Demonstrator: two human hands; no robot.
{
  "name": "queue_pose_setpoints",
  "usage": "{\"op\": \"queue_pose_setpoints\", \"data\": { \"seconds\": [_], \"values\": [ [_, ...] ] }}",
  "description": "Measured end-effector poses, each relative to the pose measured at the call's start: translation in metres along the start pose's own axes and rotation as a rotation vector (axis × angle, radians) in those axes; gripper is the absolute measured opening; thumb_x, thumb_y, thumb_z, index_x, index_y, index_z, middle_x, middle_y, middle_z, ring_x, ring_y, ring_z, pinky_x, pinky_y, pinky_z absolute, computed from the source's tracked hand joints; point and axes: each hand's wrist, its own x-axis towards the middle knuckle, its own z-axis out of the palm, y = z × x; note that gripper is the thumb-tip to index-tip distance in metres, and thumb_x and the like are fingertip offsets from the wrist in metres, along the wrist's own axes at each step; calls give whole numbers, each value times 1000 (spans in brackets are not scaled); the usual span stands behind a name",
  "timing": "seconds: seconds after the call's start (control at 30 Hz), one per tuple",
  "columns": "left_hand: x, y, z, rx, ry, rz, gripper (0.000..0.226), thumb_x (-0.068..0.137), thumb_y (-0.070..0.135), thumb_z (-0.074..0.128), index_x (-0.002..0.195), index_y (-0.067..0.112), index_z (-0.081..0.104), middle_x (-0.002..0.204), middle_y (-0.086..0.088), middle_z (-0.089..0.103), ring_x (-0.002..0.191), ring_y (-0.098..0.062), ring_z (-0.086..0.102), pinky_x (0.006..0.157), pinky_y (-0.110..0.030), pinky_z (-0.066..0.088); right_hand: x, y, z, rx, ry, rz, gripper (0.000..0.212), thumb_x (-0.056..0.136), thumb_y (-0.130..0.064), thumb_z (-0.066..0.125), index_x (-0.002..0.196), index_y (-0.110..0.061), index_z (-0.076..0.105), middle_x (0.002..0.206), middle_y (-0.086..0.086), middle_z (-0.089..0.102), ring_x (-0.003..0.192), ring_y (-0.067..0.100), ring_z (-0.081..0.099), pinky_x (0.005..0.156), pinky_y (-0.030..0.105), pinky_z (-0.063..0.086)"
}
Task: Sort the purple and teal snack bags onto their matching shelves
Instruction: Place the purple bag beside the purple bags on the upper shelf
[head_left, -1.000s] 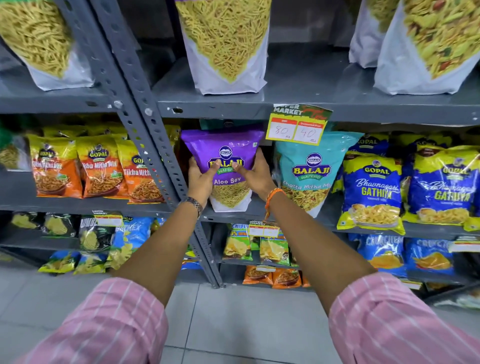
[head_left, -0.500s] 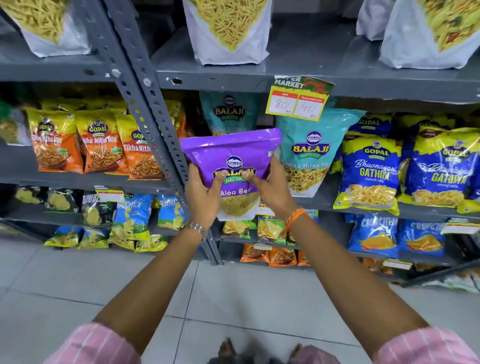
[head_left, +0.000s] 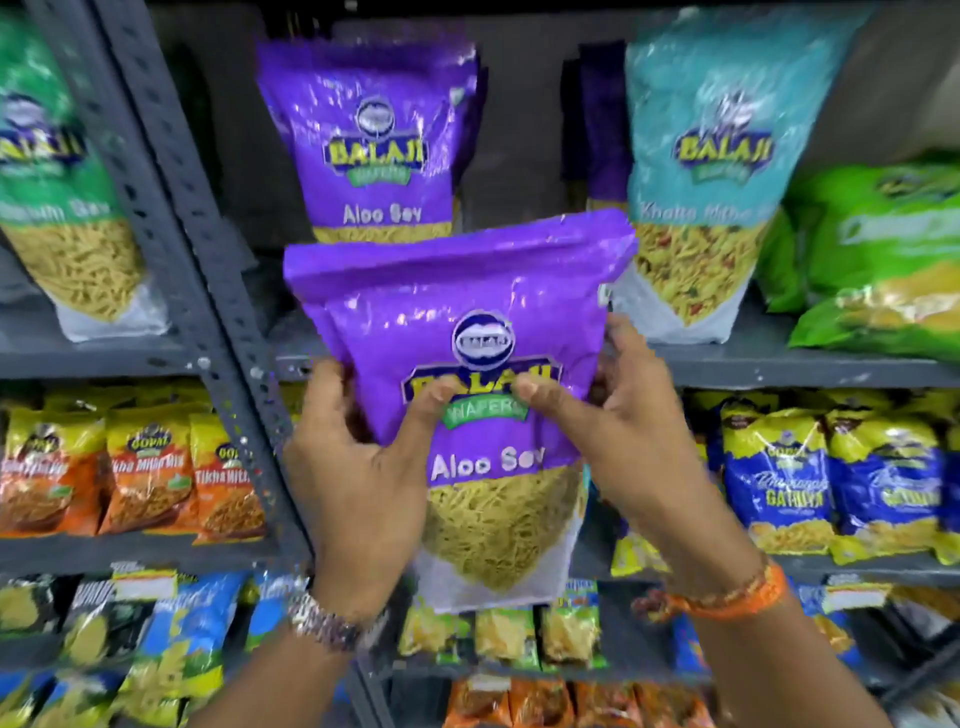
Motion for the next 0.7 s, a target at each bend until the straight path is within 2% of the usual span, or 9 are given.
{"op": "queue_pose_setpoints", "data": {
  "seconds": [0.13,0.2,0.27,0.37,0.43,0.5,0.6,0.7],
  "values": [
    [52,29,45,11,27,89,33,75,47,79,97,24,65,86,9,76,74,-12,70,73,-43,61,50,-39,-17,-46,119,-119,54,73,-18,85,118,-9,56,108,13,75,97,26,74,88,46,61],
    [79,30,66,57,35,104,44,73,55,78,93,18,64,82,5,76,73,-20,73,69,-48,59,77,-49,-23,-69,156,-161,53,70,-26,83,114,-11,57,107,13,75,98,30,74,89,50,61],
    [106,25,85,101,20,91,60,68,70,74,91,17,62,80,1,76,75,-29,74,68,-50,59,103,-53,-29,-95,182,-186,42,74,-23,82,107,-13,59,105,12,75,95,28,74,87,50,61],
    [135,24,105,221,-19,102,70,64,82,66,94,18,59,89,-2,75,84,-33,72,72,-49,58,138,-53,-35,-118,204,-220,30,80,-13,80,97,-23,57,98,8,74,85,21,71,83,47,60],
    [145,26,114,312,-24,93,65,70,75,69,94,16,58,94,-4,72,91,-34,69,76,-46,56,157,-51,-35,-165,231,-225,30,80,-14,80,93,-25,56,100,11,74,87,24,70,86,55,59],
    [154,28,122,360,-35,61,56,75,67,73,91,17,54,89,-3,67,93,-35,68,71,-41,51,172,-48,-34,-193,243,-235,29,78,-16,80,91,-26,56,100,11,74,88,28,71,87,58,58],
    [162,27,129,420,-56,-4,52,78,66,72,91,21,48,84,2,56,96,-36,66,67,-37,40,185,-41,-29,-223,268,-221,29,79,-17,79,96,-21,56,101,10,73,89,28,72,85,55,60],
    [168,20,132,476,-102,-34,59,79,69,68,101,16,53,84,0,56,97,-38,67,68,-38,41,189,-28,-24,-242,291,-225,30,83,-17,77,106,-11,58,103,10,73,93,28,72,86,54,59]
  ]
}}
